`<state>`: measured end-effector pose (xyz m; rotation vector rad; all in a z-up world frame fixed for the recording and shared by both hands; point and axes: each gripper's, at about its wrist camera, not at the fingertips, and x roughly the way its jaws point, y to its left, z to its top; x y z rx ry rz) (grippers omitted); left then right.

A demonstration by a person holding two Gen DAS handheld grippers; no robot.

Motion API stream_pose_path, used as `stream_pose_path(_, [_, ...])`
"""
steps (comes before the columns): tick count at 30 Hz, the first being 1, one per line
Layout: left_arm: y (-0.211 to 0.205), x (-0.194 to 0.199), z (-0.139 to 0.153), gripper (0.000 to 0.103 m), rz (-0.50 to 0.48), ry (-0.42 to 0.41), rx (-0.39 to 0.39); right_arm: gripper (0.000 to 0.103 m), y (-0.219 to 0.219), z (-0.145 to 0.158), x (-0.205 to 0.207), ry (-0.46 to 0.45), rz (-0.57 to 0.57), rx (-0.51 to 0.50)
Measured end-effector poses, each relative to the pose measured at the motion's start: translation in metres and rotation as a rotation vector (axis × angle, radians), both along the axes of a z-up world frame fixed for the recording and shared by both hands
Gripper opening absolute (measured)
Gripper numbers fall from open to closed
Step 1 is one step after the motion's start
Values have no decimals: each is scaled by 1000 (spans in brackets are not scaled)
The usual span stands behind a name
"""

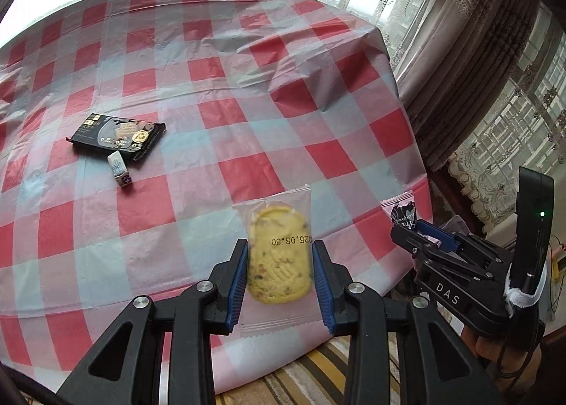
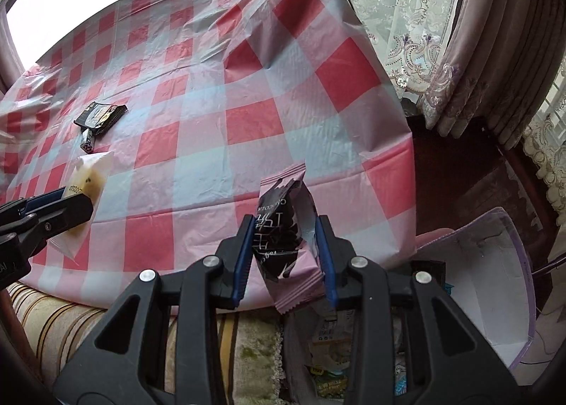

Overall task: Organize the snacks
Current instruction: 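Carry the cookie packet and pink-black wrapper over the white box with both tools, then open both tools to drop the two packets into the white box, then move both open tools back over the last snacks on the table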

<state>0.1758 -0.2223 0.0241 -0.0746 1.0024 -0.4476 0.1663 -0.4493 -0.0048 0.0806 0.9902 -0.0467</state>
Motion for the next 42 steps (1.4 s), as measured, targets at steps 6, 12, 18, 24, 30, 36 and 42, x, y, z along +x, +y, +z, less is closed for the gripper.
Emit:
stream_pose_path(6, [-57,-14,2,36,-145,6,9,38,-48,-10,-22,30,-96,-13])
stream_pose_path(12, [-107,-28,0,36,-279,36,5,38,-83,-13,-36,41,-165,-20])
stream_pose_path(18, [-144,-43,-4,36,-375,57,14,40,-110,-11,-47,41,-222,-10])
stream_pose_path(24, [-170,-56,-9,37,-454,96,16,46,-122,-6,-52,26,-260,-5])
stream_pose_path(30, [-172,-57,-12,52,-453,106,20,58,-128,-6,-54,17,-271,7])
stream_pose_path(36, [-162,-52,-10,52,-420,104,14,59,-123,-5,-53,20,-257,12])
stream_pose_path(42, [-146,-44,-6,52,-366,83,12,61,-108,0,-49,14,-221,5])
